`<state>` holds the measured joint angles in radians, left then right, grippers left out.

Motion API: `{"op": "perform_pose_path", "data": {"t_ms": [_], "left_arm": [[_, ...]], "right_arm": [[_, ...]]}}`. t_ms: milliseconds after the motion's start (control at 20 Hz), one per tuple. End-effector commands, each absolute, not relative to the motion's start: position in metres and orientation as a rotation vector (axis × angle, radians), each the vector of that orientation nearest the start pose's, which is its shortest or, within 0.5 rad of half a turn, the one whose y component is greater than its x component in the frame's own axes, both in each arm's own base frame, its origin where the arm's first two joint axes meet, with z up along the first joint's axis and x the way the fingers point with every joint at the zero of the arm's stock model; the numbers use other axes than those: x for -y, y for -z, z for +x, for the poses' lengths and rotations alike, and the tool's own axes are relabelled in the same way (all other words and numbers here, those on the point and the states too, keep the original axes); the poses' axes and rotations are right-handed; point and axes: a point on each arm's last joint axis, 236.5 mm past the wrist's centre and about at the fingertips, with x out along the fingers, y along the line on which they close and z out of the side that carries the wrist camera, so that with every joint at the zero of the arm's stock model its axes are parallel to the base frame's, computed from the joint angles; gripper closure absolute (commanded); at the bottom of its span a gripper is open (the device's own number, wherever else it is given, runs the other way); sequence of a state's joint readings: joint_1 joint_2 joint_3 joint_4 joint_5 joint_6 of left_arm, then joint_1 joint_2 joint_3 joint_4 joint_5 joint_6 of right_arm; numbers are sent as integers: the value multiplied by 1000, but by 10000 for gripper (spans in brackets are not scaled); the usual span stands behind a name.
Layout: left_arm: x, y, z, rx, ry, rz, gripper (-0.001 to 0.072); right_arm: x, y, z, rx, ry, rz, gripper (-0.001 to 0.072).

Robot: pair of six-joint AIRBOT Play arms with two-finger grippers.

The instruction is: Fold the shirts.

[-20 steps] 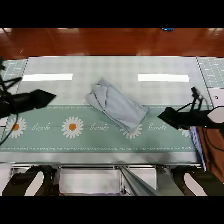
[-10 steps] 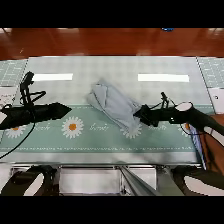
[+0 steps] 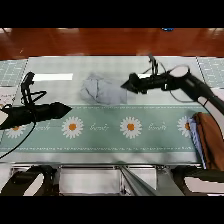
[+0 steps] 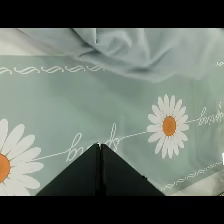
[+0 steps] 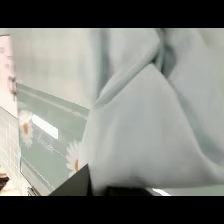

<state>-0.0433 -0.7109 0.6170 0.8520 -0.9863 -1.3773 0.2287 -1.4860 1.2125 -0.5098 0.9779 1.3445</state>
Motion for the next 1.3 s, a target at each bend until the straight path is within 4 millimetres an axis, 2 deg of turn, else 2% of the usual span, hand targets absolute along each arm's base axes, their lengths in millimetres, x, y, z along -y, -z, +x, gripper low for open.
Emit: {"op": "perform_pose_path", "data": {"t_ms": [0,150,250,400,650,800,1000,1150,1250], "left_arm": [[141,-53,278,-991,454,-486,688],[142,-53,277,-994,455,-486,688],[142,-53,275,-1001,459,-485,688],[144,-51,270,-1025,471,-482,688],[145,-50,268,-1030,474,-482,688],[145,-50,268,-1030,474,-482,688],[144,-50,269,-1026,476,-476,688],[142,-53,277,-989,467,-464,688],[141,-54,280,-977,461,-465,688]], "right_arm": [[-267,-134,428,-1073,-748,564,677],[-240,-189,436,-1005,-721,509,677],[-204,-219,436,-963,-670,516,677],[-136,-247,424,-925,-536,541,677],[-14,-271,379,-886,-260,584,677],[50,-271,350,-881,-96,649,677],[114,-248,293,-986,127,721,679],[153,-243,256,-977,325,742,679],[169,-232,230,-977,437,788,678]]}}
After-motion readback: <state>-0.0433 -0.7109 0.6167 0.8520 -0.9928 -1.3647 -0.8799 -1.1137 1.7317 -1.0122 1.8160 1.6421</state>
